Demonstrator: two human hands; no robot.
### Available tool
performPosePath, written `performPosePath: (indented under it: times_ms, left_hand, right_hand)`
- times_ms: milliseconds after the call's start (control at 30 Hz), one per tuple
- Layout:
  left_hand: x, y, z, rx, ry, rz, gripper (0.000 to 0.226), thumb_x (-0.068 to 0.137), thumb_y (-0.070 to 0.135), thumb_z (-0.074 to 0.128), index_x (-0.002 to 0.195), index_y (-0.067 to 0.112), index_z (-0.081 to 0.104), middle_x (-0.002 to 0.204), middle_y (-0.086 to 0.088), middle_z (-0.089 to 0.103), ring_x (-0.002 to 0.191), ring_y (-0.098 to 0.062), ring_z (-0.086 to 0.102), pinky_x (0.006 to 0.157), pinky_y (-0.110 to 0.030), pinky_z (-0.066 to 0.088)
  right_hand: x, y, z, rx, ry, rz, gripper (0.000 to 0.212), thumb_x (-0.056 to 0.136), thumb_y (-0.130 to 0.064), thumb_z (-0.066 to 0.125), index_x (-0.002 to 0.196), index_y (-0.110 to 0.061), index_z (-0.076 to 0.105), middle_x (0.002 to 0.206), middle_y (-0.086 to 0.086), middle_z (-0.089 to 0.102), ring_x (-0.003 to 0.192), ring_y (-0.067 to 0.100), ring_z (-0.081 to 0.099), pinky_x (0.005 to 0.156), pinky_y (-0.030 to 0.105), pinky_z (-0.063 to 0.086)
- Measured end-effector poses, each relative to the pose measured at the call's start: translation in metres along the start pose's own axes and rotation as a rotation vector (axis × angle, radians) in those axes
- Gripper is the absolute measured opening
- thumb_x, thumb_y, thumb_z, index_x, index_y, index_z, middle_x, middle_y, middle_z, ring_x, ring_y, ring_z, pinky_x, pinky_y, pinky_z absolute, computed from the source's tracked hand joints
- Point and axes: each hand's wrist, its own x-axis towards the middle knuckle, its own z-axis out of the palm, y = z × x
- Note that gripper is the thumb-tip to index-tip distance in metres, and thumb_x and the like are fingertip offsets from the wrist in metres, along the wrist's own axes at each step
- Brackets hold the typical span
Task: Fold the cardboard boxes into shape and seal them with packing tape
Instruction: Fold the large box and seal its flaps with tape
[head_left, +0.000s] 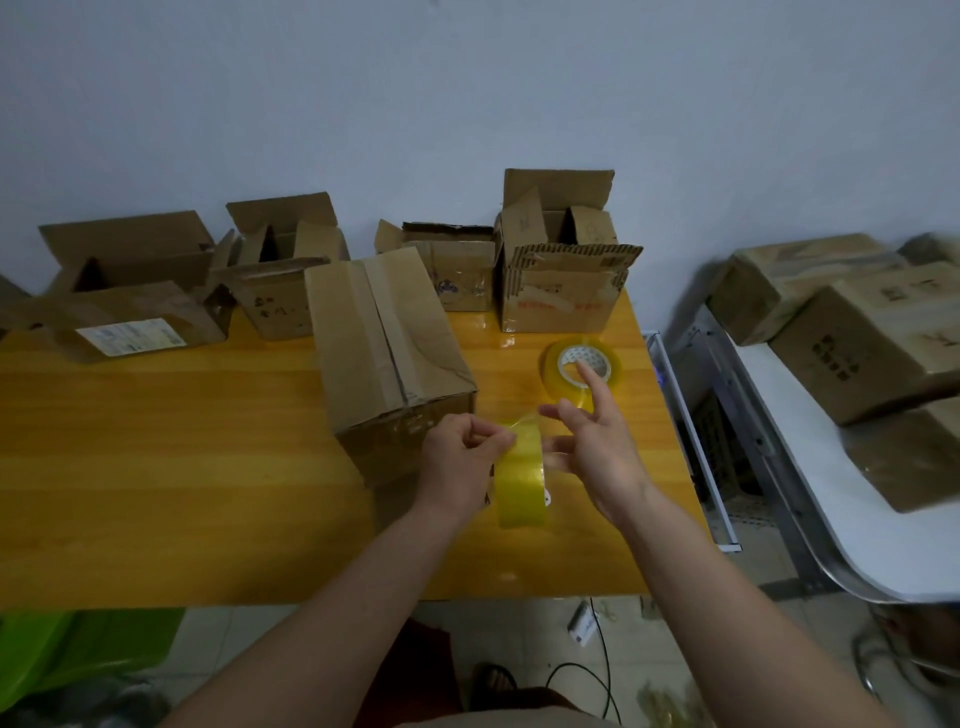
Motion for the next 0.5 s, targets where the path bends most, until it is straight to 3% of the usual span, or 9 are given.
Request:
performPosePath:
  times_ms: [67, 133, 233, 300, 400, 500]
  left_hand:
    - [0.004, 0.000, -0.001, -0.038, -0.026, -0.022, 0.008, 0.082, 0.019, 0.074, 0.081, 0.015, 0.067, 0.082, 0.000, 0.064, 0.064, 0.004, 0.057, 0.050, -0.006, 0.042]
    - [0.006, 0.000, -0.001, -0.021, -0.044, -0.018, 0.007, 0.082, 0.019, 0.073, 0.082, 0.016, 0.067, 0.083, -0.001, 0.066, 0.072, -0.003, 0.059, 0.058, -0.013, 0.046]
    - [0.009, 0.002, 0.002, -0.023, -0.073, -0.012, 0.005, 0.083, 0.020, 0.072, 0.083, 0.018, 0.067, 0.086, -0.002, 0.066, 0.075, -0.007, 0.060, 0.056, -0.010, 0.046]
    - [0.010, 0.001, 0.005, -0.052, -0.110, -0.011, 0.002, 0.086, 0.020, 0.069, 0.085, 0.019, 0.067, 0.092, -0.003, 0.066, 0.081, -0.010, 0.063, 0.062, -0.012, 0.051]
    - [0.012, 0.000, 0.011, -0.089, -0.153, -0.012, 0.010, 0.089, 0.018, 0.065, 0.082, 0.026, 0.067, 0.103, -0.007, 0.065, 0.095, -0.020, 0.065, 0.083, -0.037, 0.057]
    - [0.015, 0.001, 0.016, -0.079, -0.180, 0.015, 0.018, 0.090, 0.015, 0.063, 0.081, 0.030, 0.068, 0.105, -0.006, 0.065, 0.100, -0.022, 0.064, 0.089, -0.041, 0.055]
  right_hand:
    - [-0.002, 0.001, -0.005, -0.125, -0.137, -0.074, 0.046, 0.097, -0.013, 0.053, 0.135, -0.037, 0.047, 0.115, 0.003, 0.062, 0.079, 0.016, 0.059, 0.064, 0.030, 0.054]
    - [-0.004, 0.005, -0.004, -0.313, -0.197, -0.159, 0.034, 0.090, -0.011, 0.063, 0.119, -0.029, 0.063, 0.116, 0.006, 0.064, 0.082, 0.018, 0.060, 0.067, 0.029, 0.052]
    - [-0.001, 0.007, 0.000, -0.386, -0.066, -0.206, 0.012, 0.086, -0.006, 0.067, 0.088, -0.016, 0.072, 0.121, 0.006, 0.060, 0.093, 0.029, 0.064, 0.077, 0.041, 0.054]
    - [0.004, 0.008, -0.005, -0.363, -0.021, -0.192, 0.010, 0.085, -0.004, 0.067, 0.083, -0.012, 0.073, 0.119, 0.008, 0.062, 0.098, 0.023, 0.063, 0.078, 0.037, 0.055]
    - [0.006, 0.012, -0.012, -0.266, -0.013, -0.133, 0.014, 0.082, -0.002, 0.070, 0.090, -0.012, 0.074, 0.121, 0.007, 0.062, 0.089, 0.016, 0.063, 0.071, 0.025, 0.055]
    - [0.005, 0.016, -0.018, -0.260, 0.004, -0.112, 0.053, 0.074, -0.001, 0.078, 0.120, -0.022, 0.064, 0.111, 0.002, 0.064, 0.078, 0.008, 0.060, 0.073, 0.022, 0.055]
